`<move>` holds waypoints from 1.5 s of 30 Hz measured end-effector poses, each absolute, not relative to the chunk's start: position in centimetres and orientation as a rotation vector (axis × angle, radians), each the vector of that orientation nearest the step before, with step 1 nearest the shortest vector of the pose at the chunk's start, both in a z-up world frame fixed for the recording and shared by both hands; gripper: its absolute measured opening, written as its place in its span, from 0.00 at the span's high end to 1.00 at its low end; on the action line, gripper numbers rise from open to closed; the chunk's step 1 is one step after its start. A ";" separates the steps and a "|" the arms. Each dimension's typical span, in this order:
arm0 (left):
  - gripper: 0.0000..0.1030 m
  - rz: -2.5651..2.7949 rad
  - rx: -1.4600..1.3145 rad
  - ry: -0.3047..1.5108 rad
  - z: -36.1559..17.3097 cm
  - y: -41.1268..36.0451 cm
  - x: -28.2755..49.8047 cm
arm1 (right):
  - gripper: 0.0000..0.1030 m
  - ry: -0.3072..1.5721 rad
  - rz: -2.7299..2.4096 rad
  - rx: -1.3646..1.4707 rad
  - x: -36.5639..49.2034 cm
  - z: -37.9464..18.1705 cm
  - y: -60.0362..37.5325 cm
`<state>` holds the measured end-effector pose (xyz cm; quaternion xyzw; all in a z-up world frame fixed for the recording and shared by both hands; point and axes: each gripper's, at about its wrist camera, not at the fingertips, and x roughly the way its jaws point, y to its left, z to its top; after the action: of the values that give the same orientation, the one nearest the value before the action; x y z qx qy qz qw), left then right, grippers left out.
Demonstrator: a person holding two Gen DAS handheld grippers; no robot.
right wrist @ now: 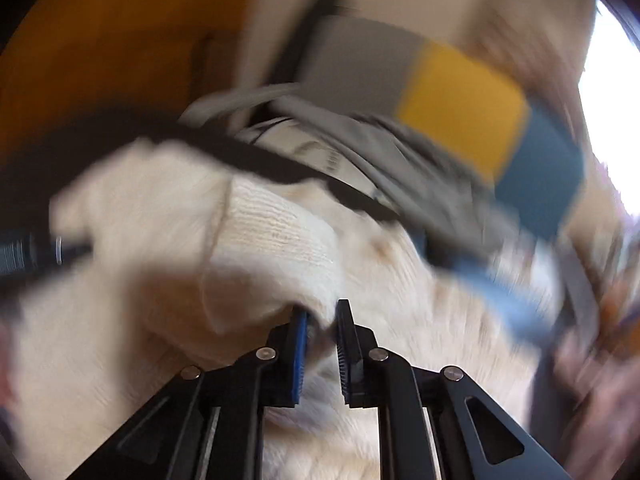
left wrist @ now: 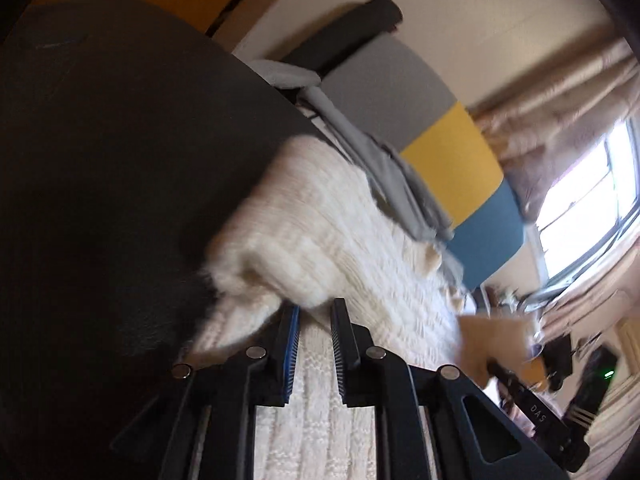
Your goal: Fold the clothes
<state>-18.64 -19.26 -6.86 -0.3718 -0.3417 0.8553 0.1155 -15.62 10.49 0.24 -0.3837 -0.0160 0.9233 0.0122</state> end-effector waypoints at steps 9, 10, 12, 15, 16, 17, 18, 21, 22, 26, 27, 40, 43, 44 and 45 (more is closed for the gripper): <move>0.85 2.514 -1.105 -0.982 -6.9 -19.4 -18.0 | 1.00 0.942 2.750 -1.118 -11.6 -5.6 20.6; 0.84 2.514 -1.116 -0.964 -6.7 -19.3 -17.9 | 1.00 0.949 2.769 -1.098 -11.4 -5.7 20.5; 0.83 2.507 -1.131 -0.879 -5.8 -18.7 -17.4 | 1.00 1.009 2.764 -1.099 -11.5 -5.8 20.9; 0.83 2.512 -1.157 -0.789 -5.3 -18.7 -16.2 | 0.94 1.183 2.804 -1.083 -11.8 -5.4 21.7; 0.83 2.524 -1.168 -0.773 -5.3 -18.9 -16.0 | 0.92 1.253 2.807 -1.081 -11.9 -5.3 22.0; 0.83 2.541 -1.180 -0.759 -5.3 -19.0 -15.9 | 0.80 1.318 2.793 -1.087 -12.0 -5.3 22.2; 0.83 2.555 -1.198 -0.753 -5.3 -19.1 -16.0 | 0.53 1.380 2.774 -1.095 -12.2 -5.4 22.3; 0.83 2.597 -1.234 -0.716 -5.0 -18.9 -16.8 | 0.48 1.397 2.770 -1.108 -13.9 -4.8 21.4; 0.83 2.612 -1.244 -0.689 -4.9 -18.6 -17.2 | 0.49 1.367 2.790 -1.114 -14.5 -4.5 20.9; 0.83 2.664 -1.265 -0.600 -4.3 -17.6 -18.9 | 0.93 1.119 2.824 -1.149 -16.2 -2.7 19.3; 0.83 2.669 -1.244 -0.606 -4.3 -17.7 -19.0 | 0.93 1.079 2.827 -1.140 -16.1 -2.3 19.2; 0.83 2.679 -1.171 -0.803 -5.1 -19.9 -18.7 | 0.93 0.986 2.788 -1.024 -13.1 -6.2 22.6; 0.83 2.738 -1.154 -0.902 -5.5 -21.4 -18.1 | 0.94 0.953 2.797 -1.027 -13.4 -6.3 22.3; 0.82 2.759 -1.181 -0.911 -5.5 -21.7 -17.9 | 0.94 0.929 2.802 -1.032 -13.6 -6.3 22.0; 0.82 2.776 -1.201 -0.913 -5.5 -21.9 -17.6 | 0.94 0.905 2.807 -1.039 -13.8 -6.3 21.7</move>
<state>-17.58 -21.91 -5.50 -0.3802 -0.2890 0.8786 -0.0093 -13.80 21.74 -6.26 -0.3322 0.2893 0.8977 0.0073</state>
